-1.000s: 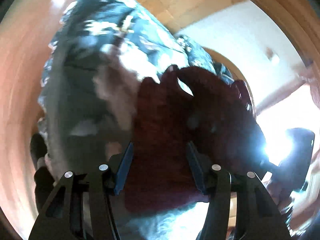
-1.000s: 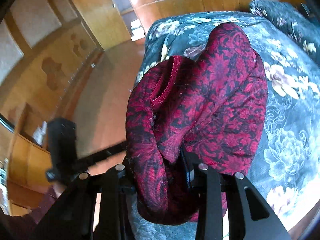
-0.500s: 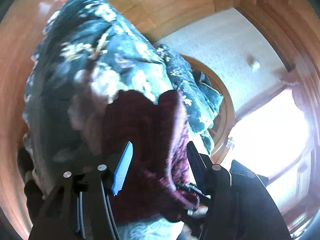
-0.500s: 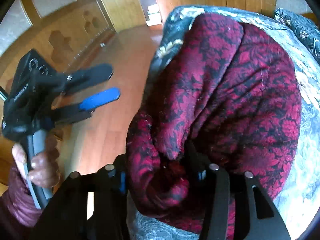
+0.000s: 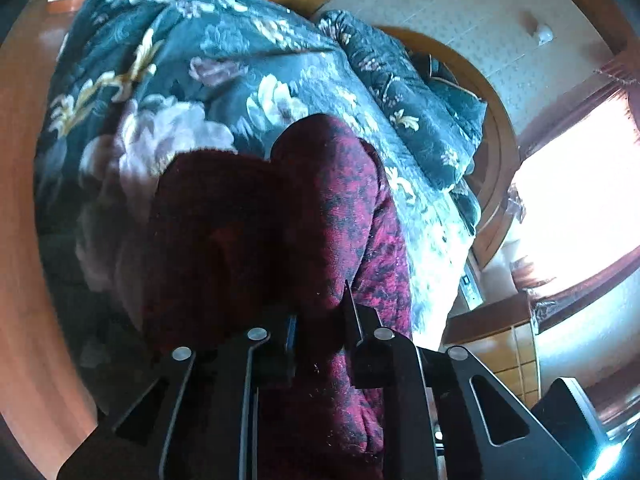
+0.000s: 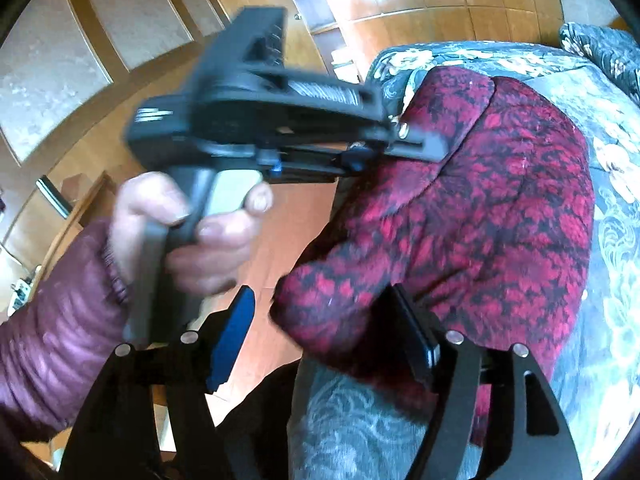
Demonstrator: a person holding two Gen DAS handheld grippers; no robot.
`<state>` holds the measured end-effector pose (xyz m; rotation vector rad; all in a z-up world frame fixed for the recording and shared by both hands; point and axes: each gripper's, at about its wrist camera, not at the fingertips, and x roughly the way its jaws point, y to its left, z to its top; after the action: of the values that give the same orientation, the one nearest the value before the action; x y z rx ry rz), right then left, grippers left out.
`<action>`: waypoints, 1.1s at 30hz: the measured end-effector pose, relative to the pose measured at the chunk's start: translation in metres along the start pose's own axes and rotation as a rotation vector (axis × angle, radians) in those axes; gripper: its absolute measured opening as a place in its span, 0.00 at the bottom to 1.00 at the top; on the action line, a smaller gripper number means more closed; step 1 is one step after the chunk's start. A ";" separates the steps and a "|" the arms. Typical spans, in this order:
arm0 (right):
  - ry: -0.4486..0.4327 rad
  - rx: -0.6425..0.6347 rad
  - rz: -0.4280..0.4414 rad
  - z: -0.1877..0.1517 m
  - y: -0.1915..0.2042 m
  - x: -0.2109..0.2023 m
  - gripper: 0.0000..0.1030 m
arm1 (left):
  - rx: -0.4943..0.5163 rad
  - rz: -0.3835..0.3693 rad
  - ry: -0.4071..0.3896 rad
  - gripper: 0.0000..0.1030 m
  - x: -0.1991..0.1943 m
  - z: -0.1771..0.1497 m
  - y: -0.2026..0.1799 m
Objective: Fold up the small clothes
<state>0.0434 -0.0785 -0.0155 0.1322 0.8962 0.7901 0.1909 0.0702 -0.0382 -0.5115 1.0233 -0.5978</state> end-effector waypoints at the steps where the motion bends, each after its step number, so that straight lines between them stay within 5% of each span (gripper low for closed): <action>1: -0.006 0.005 0.011 -0.002 -0.003 -0.007 0.67 | 0.009 0.006 -0.009 0.16 -0.003 -0.001 -0.002; 10: -0.134 0.096 -0.087 -0.006 -0.049 -0.073 0.67 | 0.055 0.103 -0.071 0.14 -0.039 -0.015 0.001; 17: -0.079 0.027 -0.191 0.023 -0.049 -0.017 0.57 | 0.041 0.262 -0.053 0.15 -0.027 -0.026 0.035; 20: 0.001 -0.004 -0.261 0.011 -0.055 0.026 0.57 | 0.053 0.347 -0.047 0.18 -0.011 -0.033 0.045; 24: -0.003 -0.083 -0.340 -0.003 -0.052 0.048 0.57 | 0.069 0.416 -0.114 0.22 -0.011 -0.044 0.041; 26: 0.009 -0.080 -0.324 0.001 -0.054 0.043 0.58 | 0.083 0.452 -0.141 0.35 -0.016 -0.047 0.035; 27: 0.011 -0.070 -0.302 0.004 -0.056 0.039 0.59 | 0.102 0.512 -0.163 0.51 -0.018 -0.049 0.030; 33: -0.077 0.041 -0.190 0.043 -0.074 -0.013 0.58 | 0.123 0.513 -0.169 0.53 -0.020 -0.052 0.029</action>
<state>0.1121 -0.1308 -0.0099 0.1109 0.8387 0.5861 0.1433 0.0986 -0.0665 -0.1730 0.9034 -0.1546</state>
